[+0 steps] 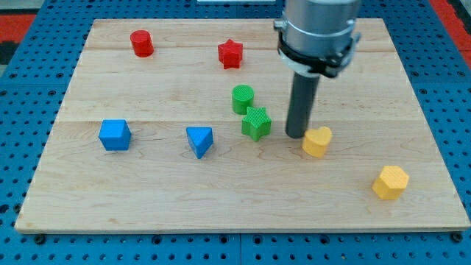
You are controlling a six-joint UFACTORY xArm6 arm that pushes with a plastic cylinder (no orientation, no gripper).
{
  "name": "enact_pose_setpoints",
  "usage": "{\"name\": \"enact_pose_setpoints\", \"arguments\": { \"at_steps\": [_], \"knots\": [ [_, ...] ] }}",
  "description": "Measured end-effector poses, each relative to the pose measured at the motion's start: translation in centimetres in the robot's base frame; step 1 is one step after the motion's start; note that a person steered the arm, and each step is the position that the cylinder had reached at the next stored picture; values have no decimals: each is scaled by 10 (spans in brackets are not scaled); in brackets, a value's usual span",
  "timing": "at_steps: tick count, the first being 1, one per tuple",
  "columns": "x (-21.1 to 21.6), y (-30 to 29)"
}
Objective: Slide the red star diagonally to the green circle
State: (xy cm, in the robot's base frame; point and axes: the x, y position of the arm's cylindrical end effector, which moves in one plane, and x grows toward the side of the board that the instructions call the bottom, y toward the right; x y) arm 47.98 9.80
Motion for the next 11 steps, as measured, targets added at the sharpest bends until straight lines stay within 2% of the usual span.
{"name": "enact_pose_setpoints", "arguments": {
  "at_steps": [1, 3, 5, 6, 8, 10, 11],
  "knots": [
    [39, 29],
    [39, 59],
    [40, 47],
    [24, 47],
    [-81, 29],
    [-176, -20],
    [-189, -60]
  ]
}}
